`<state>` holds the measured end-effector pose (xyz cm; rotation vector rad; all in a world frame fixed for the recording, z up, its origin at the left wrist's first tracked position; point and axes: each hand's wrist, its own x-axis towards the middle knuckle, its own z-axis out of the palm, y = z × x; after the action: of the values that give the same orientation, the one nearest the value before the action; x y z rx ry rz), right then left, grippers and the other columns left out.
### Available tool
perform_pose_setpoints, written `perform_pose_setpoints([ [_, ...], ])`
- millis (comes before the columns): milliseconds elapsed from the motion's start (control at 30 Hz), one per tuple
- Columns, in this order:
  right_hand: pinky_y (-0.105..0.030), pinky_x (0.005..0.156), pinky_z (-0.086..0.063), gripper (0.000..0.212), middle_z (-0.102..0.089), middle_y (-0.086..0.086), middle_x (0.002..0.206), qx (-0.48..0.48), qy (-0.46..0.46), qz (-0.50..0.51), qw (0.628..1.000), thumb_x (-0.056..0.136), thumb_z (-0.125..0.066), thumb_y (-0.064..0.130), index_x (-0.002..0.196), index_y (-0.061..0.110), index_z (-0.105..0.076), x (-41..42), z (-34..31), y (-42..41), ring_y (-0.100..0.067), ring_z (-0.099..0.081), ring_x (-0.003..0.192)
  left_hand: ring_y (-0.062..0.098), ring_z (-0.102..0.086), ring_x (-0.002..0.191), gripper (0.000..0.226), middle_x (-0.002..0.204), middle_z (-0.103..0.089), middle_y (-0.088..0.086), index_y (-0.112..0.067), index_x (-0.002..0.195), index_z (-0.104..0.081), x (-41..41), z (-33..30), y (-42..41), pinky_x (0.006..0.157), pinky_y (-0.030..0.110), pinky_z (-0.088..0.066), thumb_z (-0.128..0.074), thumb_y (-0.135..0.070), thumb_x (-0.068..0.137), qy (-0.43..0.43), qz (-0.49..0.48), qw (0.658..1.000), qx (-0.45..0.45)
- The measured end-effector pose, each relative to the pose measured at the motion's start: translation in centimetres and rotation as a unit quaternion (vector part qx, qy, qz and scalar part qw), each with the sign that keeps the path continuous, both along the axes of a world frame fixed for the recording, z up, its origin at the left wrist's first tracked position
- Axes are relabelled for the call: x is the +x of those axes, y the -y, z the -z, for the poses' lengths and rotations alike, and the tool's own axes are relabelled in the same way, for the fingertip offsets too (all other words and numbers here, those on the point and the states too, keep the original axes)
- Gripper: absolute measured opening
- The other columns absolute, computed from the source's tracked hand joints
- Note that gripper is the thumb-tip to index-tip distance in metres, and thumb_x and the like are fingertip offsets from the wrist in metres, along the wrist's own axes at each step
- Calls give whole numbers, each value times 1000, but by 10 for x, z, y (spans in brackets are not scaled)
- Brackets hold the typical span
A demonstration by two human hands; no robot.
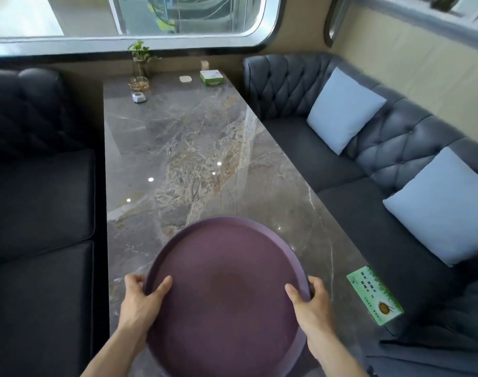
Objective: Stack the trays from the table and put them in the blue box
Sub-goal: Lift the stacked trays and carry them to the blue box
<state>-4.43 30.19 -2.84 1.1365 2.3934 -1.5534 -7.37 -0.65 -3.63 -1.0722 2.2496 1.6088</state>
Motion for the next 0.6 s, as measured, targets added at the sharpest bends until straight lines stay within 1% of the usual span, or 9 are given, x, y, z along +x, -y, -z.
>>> perform_pose_setpoints([
  [100, -38, 89, -49, 40, -64, 7, 102, -43, -63, -7, 997, 84, -76, 30, 117, 23, -55, -24, -43, -1, -16, -62, 95, 30, -64, 98, 51, 114, -61, 6, -26, 114, -39, -19, -38, 8, 89, 50, -54, -74, -46, 82, -52, 20, 998, 6],
  [167, -39, 91, -48, 39, -60, 11, 103, -57, -89, -23, 994, 86, -73, 34, 119, 25, -54, -39, -76, -2, -20, -60, 100, 28, -65, 103, 48, 118, -63, 2, -33, 119, -42, -32, -70, 14, 92, 50, -54, -68, -51, 83, -93, 39, 995, 3],
  [233, -43, 94, -47, 40, -60, 5, 111, -58, -115, -35, 991, 88, -67, 45, 120, 25, -53, -52, -109, -1, -23, -58, 107, 22, -61, 117, 48, 130, -59, -9, -46, 132, -43, -43, -104, 19, 103, 49, -48, -59, -56, 87, -151, 54, 987, 5],
  [267, -45, 95, -48, 43, -59, 3, 116, -58, -132, -38, 989, 88, -62, 52, 119, 24, -53, -59, -126, 0, -23, -58, 107, 18, -56, 124, 50, 136, -55, -14, -50, 138, -41, -46, -122, 22, 109, 46, -43, -54, -54, 91, -181, 54, 982, 12],
  [333, -42, 90, -45, 43, -58, 3, 113, -61, -163, -36, 984, 91, -51, 58, 113, 22, -53, -68, -161, 7, -21, -55, 103, 12, -52, 129, 46, 139, -54, -15, -48, 143, -42, -52, -153, 27, 114, 41, -39, -46, -48, 97, -232, 41, 971, 30],
  [400, -38, 90, -40, 32, -55, 4, 105, -68, -195, -29, 978, 99, -41, 49, 114, 23, -52, -72, -197, 15, -20, -51, 102, 13, -56, 124, 39, 134, -60, -12, -51, 135, -49, -55, -179, 32, 110, 40, -43, -41, -50, 97, -264, 14, 964, 31],
  [467, -36, 88, -39, 24, -52, 3, 100, -53, -208, -34, 976, 104, -35, 39, 112, 21, -51, -76, -222, 17, -22, -48, 98, 17, -61, 117, 35, 129, -64, -9, -52, 129, -54, -52, -204, 36, 104, 41, -47, -39, -49, 97, -278, -10, 960, 30],
  [533, -35, 81, -39, 23, -52, -3, 103, -31, -214, -35, 976, 104, -34, 30, 110, 18, -53, -78, -242, 21, -23, -49, 93, 23, -63, 113, 35, 125, -67, -4, -47, 130, -57, -47, -222, 42, 98, 41, -50, -39, -42, 100, -289, -27, 957, 33],
  [600, -35, 74, -39, 24, -54, -4, 102, -14, -221, -35, 975, 103, -34, 25, 109, 15, -55, -79, -259, 26, -21, -49, 86, 24, -63, 111, 37, 122, -68, -3, -45, 130, -57, -42, -236, 46, 97, 43, -51, -38, -38, 100, -295, -36, 954, 31],
])
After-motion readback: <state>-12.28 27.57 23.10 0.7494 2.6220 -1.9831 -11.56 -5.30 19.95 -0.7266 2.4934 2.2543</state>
